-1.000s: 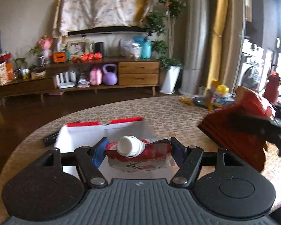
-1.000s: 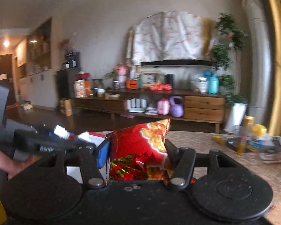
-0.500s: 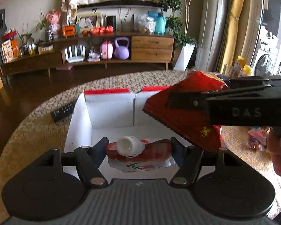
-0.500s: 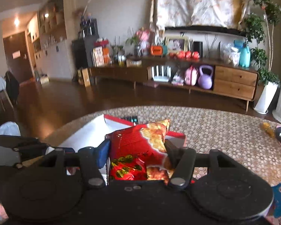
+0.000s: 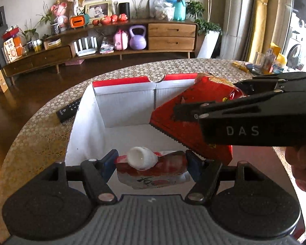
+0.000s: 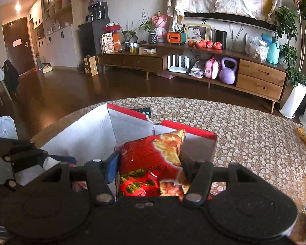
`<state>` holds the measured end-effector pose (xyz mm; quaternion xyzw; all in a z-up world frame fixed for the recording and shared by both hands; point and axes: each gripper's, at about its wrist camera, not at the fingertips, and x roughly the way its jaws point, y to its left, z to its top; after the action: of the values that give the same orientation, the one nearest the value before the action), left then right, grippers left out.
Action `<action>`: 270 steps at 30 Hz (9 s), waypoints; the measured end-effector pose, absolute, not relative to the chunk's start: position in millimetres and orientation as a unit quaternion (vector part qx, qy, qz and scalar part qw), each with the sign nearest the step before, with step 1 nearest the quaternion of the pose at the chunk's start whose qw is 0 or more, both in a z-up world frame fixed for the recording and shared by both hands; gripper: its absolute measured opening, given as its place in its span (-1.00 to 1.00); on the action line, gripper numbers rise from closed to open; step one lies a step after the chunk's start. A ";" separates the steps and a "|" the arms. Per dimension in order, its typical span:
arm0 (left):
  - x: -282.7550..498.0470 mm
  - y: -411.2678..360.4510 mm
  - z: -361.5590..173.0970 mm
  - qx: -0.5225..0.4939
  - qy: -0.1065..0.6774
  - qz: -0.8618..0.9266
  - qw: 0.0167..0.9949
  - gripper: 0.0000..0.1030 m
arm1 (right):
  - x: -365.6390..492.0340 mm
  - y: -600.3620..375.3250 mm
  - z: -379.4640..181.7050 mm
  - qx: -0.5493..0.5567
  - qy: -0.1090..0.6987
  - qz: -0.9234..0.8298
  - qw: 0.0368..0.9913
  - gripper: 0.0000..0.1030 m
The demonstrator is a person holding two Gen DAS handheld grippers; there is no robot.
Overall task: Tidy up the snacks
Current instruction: 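Open both tools to drop the pouch and chip bag into the box, then move both tools back over the snack pile, then grasp the black packet with left tool while right tool grasps the brown bag, then carry the black packet and brown bag with both tools over the box, then open both tools to drop the packets into the box, then move both tools back toward the remaining snacks on the table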
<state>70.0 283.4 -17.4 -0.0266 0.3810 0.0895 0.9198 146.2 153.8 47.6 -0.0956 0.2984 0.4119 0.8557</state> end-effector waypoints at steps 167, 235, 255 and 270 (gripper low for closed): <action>69.8 29.5 2.4 -0.011 0.227 -0.110 0.968 -0.36 | 134.1 -191.7 7.4 0.117 0.291 0.138 0.939 0.02; -8.9 269.8 -13.4 -0.049 0.304 0.132 0.942 0.07 | 63.8 119.9 49.2 -0.089 0.270 0.401 0.871 0.21; -23.6 219.9 21.8 -0.034 0.259 0.118 0.958 0.66 | 45.1 40.3 86.0 -0.013 0.231 0.377 0.897 0.61; -2.1 128.9 42.7 -0.004 0.225 0.041 0.973 0.92 | 45.8 -57.8 79.8 0.020 0.211 0.287 0.934 0.93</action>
<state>-2.1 128.9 42.7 -0.0039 0.2250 0.0412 0.9735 45.8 -57.8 79.8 0.0205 0.2110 0.2869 0.9342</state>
